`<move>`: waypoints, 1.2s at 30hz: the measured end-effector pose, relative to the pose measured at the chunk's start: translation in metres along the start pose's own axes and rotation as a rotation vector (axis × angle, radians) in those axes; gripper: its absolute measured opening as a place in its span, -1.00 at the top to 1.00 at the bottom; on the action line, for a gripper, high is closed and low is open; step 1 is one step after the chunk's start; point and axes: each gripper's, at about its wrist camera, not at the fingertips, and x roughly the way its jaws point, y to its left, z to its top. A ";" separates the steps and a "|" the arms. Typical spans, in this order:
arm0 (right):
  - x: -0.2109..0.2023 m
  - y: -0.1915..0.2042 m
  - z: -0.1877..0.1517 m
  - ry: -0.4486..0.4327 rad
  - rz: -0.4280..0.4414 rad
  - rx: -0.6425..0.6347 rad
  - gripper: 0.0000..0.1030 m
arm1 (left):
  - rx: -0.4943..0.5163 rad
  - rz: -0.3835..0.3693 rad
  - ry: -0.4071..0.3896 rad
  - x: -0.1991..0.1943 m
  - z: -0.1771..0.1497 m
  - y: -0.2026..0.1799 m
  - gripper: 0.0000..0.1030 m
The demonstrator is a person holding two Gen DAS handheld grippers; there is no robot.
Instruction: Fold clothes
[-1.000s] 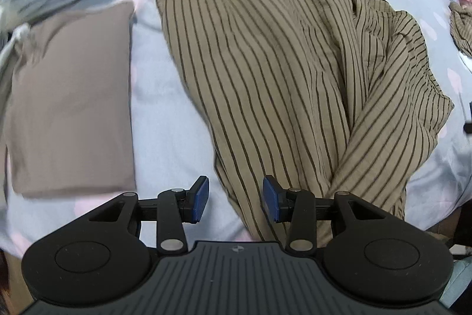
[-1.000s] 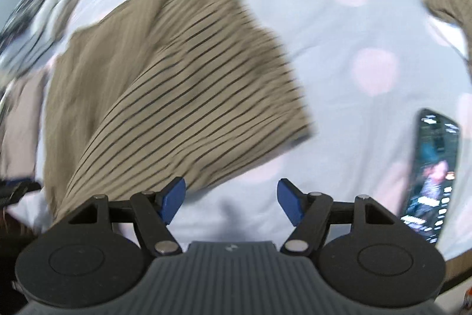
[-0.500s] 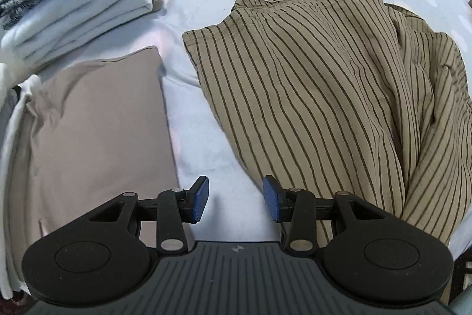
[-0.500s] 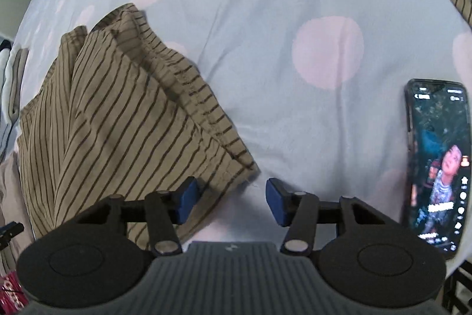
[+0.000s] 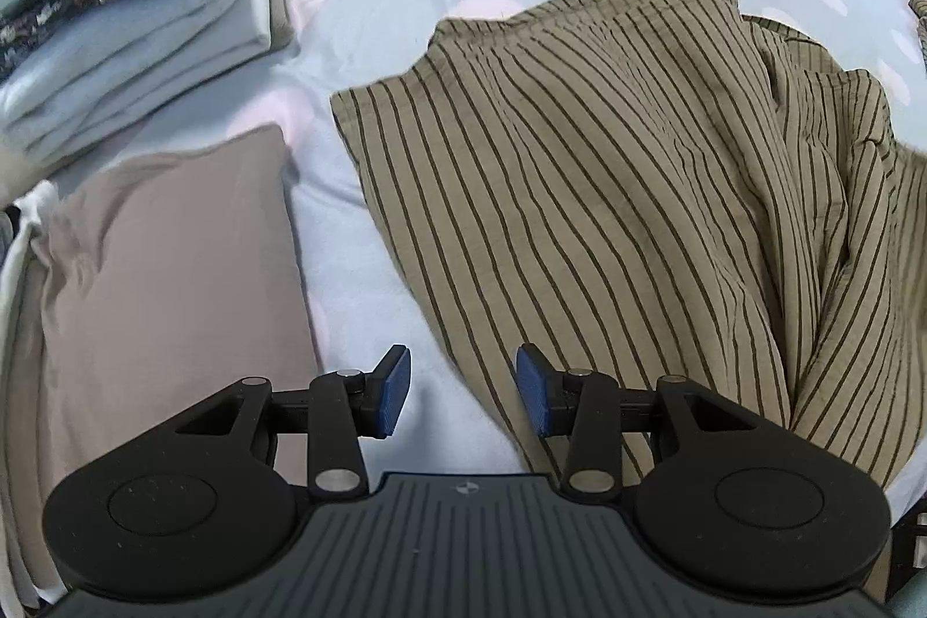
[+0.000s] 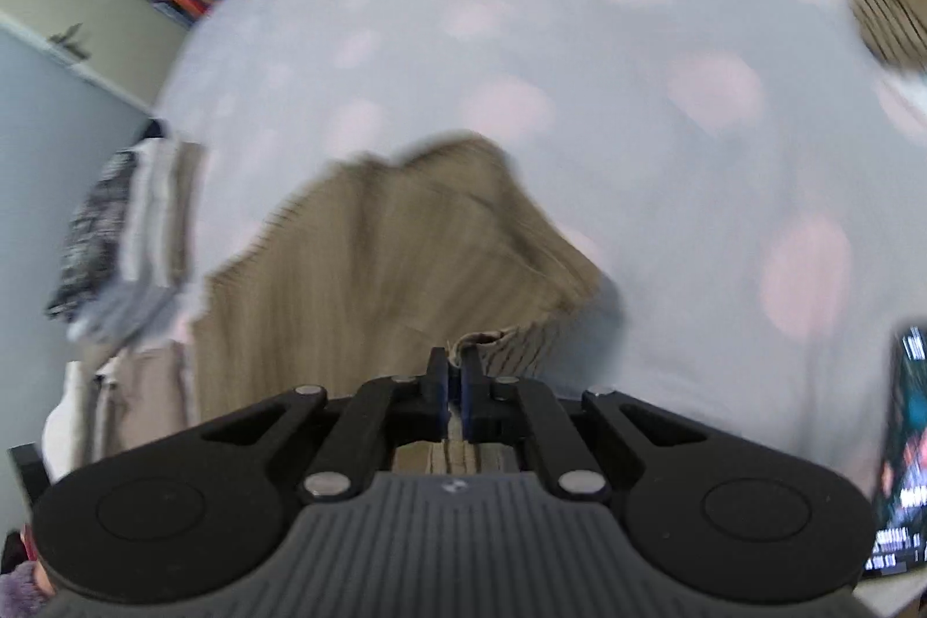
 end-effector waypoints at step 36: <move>0.256 0.332 0.026 0.254 0.083 -0.517 0.91 | -0.162 0.044 -0.006 0.012 0.001 0.063 0.26</move>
